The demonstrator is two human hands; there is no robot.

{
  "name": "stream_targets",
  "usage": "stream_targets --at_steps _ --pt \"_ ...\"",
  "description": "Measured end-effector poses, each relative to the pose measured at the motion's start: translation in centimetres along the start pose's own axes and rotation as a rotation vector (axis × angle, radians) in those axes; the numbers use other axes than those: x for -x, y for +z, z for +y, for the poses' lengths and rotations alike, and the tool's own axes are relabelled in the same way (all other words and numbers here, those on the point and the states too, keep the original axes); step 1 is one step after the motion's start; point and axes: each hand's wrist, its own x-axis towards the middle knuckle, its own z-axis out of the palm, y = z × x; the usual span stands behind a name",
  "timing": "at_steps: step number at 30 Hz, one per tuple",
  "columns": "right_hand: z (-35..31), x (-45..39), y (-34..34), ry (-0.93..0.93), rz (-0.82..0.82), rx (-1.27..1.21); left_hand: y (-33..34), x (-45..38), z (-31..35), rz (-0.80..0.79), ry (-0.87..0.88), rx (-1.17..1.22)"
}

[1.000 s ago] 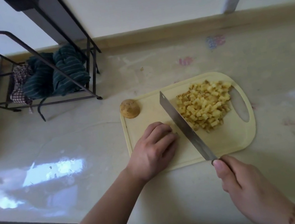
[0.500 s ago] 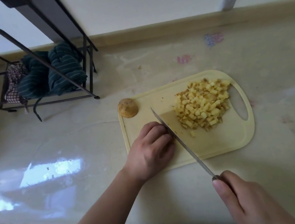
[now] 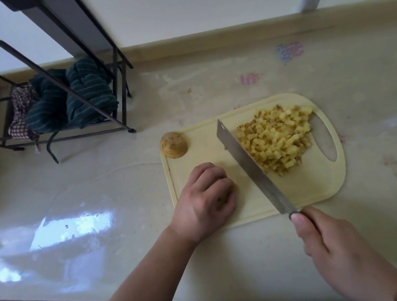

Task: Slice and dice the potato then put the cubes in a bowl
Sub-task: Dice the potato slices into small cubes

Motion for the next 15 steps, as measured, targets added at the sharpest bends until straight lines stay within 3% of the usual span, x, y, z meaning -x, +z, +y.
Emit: stream_targets --at_steps 15 --pt "-0.7 1.8 0.9 -0.011 -0.111 0.043 -0.3 0.8 -0.2 -0.026 -0.023 -0.001"
